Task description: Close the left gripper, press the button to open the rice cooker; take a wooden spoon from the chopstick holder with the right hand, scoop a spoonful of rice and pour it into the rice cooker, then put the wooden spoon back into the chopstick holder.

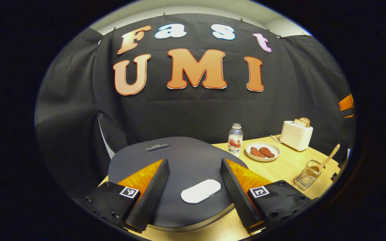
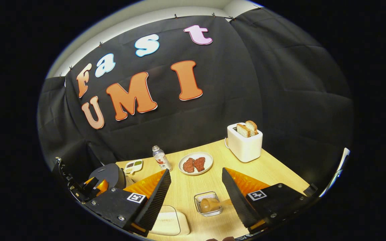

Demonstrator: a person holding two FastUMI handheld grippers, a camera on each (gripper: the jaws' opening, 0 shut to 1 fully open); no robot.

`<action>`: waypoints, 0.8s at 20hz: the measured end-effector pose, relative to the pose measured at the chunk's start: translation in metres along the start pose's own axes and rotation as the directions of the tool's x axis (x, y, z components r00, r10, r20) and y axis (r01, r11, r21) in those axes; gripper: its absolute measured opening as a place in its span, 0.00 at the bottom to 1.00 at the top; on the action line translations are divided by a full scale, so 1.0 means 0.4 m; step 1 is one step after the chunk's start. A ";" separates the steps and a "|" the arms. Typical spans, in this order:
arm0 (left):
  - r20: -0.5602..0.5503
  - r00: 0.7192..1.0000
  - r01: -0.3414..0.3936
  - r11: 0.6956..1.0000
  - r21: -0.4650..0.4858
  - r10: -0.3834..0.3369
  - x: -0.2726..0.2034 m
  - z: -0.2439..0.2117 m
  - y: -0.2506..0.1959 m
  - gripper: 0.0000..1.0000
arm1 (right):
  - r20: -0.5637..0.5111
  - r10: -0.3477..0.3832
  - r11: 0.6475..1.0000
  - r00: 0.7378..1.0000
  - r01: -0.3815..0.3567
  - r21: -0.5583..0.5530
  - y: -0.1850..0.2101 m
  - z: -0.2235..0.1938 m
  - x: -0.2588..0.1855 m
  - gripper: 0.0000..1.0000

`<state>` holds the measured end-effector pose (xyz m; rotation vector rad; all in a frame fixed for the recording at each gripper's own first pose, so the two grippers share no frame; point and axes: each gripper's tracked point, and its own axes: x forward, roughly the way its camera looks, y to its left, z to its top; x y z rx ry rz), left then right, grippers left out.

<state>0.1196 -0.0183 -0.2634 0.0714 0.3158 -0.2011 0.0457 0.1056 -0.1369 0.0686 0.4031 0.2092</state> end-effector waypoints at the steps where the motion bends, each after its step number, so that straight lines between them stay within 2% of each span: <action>1: -0.038 0.999 0.001 1.000 0.008 -0.001 -0.011 0.001 0.001 0.99 | 0.009 -0.006 1.000 1.000 0.006 -0.008 -0.007 0.012 -0.005 0.95; 4: -0.081 0.996 0.020 0.999 -0.027 -0.022 -0.039 0.072 -0.004 1.00 | 0.047 -0.012 0.999 0.999 0.014 -0.039 -0.011 0.059 -0.029 0.95; 7: -0.017 1.000 0.024 0.997 -0.067 -0.025 -0.110 0.266 0.018 1.00 | 0.103 -0.018 0.994 0.995 0.029 -0.106 -0.015 0.126 -0.054 0.94; 11: 0.059 0.997 -0.046 0.995 -0.088 0.051 -0.225 0.516 0.104 0.99 | 0.147 -0.006 0.987 0.989 0.029 -0.157 -0.006 0.230 -0.095 0.95; 13: 0.125 0.986 -0.105 0.992 -0.070 0.113 -0.297 0.636 0.169 0.98 | 0.180 -0.003 0.983 0.984 0.036 -0.182 0.003 0.290 -0.126 0.95; 14: 0.150 0.978 -0.139 0.988 -0.060 0.147 -0.322 0.686 0.201 1.00 | 0.197 -0.004 0.980 0.980 0.043 -0.196 0.007 0.318 -0.142 0.95; 16: 0.173 0.972 -0.151 0.987 -0.054 0.159 -0.389 0.746 0.228 1.00 | 0.222 0.003 0.975 0.975 0.046 -0.216 0.018 0.368 -0.169 0.95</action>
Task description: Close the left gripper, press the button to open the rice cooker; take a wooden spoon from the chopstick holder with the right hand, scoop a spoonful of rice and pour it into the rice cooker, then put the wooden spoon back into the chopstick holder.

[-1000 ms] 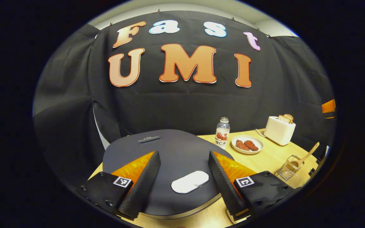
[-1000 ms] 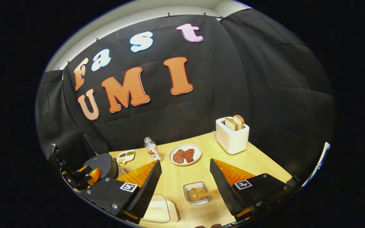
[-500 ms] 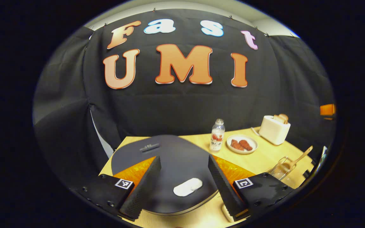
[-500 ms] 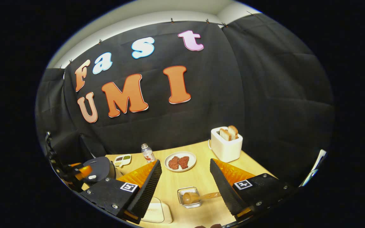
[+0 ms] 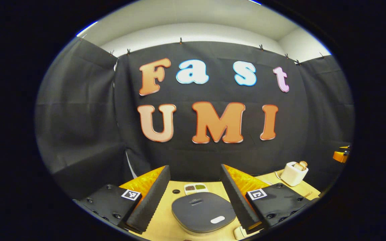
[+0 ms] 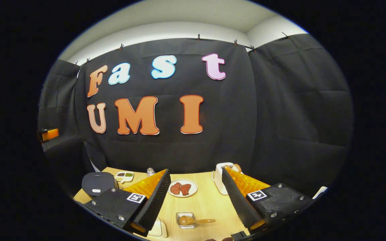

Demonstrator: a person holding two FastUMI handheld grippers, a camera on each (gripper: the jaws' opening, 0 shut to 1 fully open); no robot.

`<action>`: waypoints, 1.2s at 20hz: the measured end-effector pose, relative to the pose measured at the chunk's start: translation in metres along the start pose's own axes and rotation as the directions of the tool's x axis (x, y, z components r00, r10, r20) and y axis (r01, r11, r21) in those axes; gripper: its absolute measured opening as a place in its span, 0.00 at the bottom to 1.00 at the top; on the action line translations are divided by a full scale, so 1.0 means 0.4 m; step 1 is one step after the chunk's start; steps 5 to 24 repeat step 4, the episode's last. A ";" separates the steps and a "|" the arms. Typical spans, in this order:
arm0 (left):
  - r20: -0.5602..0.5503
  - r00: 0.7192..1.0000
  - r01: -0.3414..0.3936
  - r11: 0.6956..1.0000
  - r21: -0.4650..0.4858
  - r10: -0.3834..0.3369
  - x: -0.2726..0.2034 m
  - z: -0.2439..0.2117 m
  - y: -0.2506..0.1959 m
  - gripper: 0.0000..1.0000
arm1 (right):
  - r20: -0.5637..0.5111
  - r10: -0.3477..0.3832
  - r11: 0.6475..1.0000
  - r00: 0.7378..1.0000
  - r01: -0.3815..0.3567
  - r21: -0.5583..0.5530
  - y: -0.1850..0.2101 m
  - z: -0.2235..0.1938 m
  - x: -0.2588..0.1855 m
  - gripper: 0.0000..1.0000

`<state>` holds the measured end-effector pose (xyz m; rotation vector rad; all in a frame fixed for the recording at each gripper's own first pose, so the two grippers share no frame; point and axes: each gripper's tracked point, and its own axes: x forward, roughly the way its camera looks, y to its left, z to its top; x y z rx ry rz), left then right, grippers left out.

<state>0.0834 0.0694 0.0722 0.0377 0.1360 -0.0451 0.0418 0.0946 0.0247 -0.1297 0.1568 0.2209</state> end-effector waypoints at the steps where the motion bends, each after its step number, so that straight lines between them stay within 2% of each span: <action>1: 0.001 1.000 0.007 1.000 0.006 -0.007 -0.022 0.023 0.013 1.00 | 0.015 0.005 1.000 1.000 -0.005 -0.006 0.001 0.026 -0.008 0.95; 4: 0.030 0.999 -0.030 0.999 0.027 0.029 -0.078 0.082 0.095 1.00 | 0.045 -0.001 0.999 0.999 0.003 -0.040 -0.013 0.086 -0.022 0.95; 24: 0.030 0.999 -0.030 0.999 0.027 0.029 -0.078 0.082 0.095 1.00 | 0.045 -0.001 0.999 0.999 0.003 -0.040 -0.013 0.086 -0.022 0.95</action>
